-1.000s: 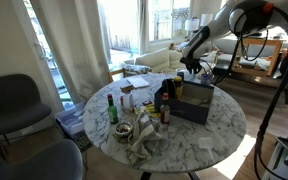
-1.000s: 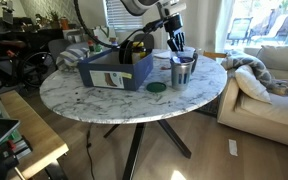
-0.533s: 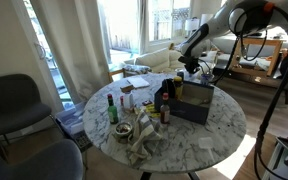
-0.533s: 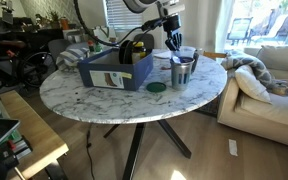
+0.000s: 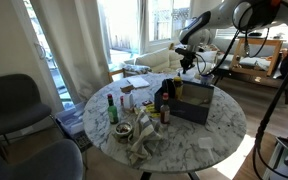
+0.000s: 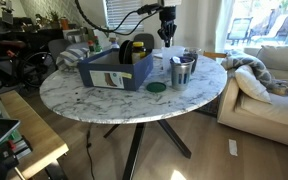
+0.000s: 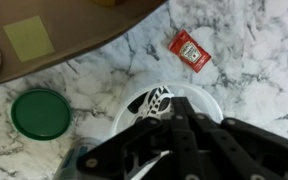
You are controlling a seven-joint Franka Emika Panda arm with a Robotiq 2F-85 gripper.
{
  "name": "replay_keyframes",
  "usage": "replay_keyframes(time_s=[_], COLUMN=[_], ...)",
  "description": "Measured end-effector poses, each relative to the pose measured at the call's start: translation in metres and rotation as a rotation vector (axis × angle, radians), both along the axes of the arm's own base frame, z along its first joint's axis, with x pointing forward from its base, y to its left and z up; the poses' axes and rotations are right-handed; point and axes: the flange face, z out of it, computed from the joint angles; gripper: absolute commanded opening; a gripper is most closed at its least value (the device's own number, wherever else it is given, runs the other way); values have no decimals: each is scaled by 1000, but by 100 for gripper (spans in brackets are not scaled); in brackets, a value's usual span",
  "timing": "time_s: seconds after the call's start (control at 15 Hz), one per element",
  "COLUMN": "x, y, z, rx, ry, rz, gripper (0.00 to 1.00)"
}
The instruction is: Remove the glasses from the clear cup and put them in the spectacle case
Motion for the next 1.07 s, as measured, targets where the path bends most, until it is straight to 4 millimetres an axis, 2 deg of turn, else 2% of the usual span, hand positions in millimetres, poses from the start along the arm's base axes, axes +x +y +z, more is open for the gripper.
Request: replay_keyframes(time_s=[0.07,0.13,0.2,0.4,0.6,0.8,0.87,1.0,1.07], x=[-1,-2,-3,-6,-13,-17,-17,-15,-13], y=[-1,-2,-3,-6,-18,-24,-25,-25,-25], z=[1,1,0,-6,-11,-19,-23,-30,-32], rx=[2,1,-2,-21,-108,-174,-188,-212,-222], ry=[8,19,25,58,123,172,183,198,202], rz=[1,3,7,12,-48,-122,-144,-191,-214], gripper=[0,11,28,49,71,69,63,62,57])
